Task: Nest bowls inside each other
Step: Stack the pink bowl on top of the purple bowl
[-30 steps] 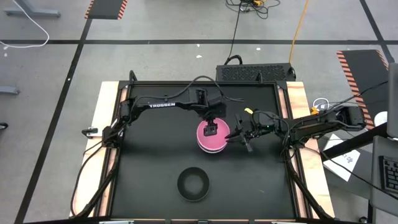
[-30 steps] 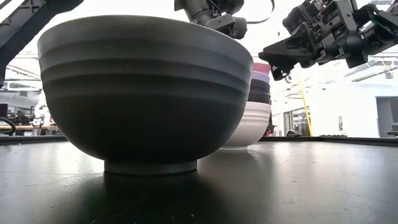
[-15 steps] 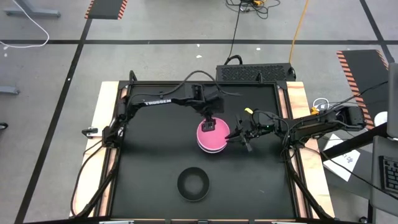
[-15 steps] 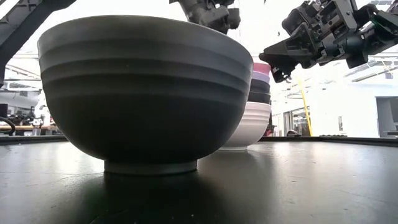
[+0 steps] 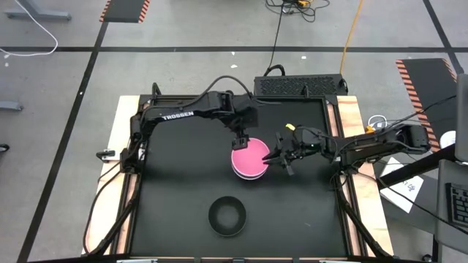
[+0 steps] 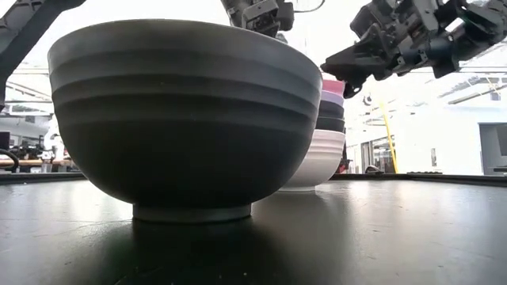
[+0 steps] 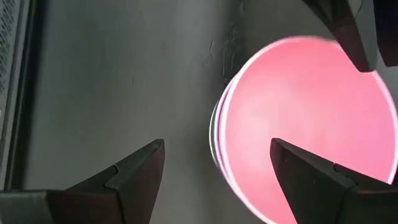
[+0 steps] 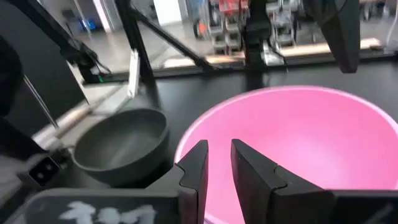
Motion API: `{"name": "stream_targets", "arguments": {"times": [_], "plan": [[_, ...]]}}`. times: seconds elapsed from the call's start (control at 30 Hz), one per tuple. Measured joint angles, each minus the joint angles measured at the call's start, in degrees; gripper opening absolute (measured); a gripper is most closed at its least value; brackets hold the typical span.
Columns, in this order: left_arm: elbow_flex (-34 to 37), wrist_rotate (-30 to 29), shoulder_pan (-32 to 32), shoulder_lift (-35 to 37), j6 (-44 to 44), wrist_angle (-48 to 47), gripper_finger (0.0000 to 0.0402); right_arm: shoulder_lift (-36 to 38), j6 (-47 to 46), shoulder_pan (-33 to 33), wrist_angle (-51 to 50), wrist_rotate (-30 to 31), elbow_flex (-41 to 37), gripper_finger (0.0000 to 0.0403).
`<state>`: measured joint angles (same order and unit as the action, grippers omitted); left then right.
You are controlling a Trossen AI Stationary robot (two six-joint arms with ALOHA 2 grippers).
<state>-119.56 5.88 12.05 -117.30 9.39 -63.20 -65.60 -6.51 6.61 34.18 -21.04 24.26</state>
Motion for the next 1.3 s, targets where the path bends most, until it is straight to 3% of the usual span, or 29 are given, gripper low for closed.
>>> {"name": "stream_targets", "arguments": {"times": [0.2, 0.5, 0.97, 1.3], "plan": [[0.08, 4.55, 0.44, 2.82, 1.59, -0.37, 0.0294, 0.04, 3.66, 1.04, -3.91, 1.85, 2.73, 0.0061], [3.32, 11.58, -0.24, 10.29, 2.51, 1.34, 0.0294, 0.0, 4.2, 8.25, -6.31, 1.56, 2.72, 0.0061], [23.72, 9.18, -1.41, 25.7, 1.01, 15.8, 0.0294, -3.42, 2.52, 10.62, -6.06, 0.81, 5.19, 0.0061], [28.01, 9.1, -1.4, 29.27, -0.44, 16.07, 0.0294, -12.87, 2.64, 10.58, -7.46, -0.2, 10.85, 0.0061]]}}
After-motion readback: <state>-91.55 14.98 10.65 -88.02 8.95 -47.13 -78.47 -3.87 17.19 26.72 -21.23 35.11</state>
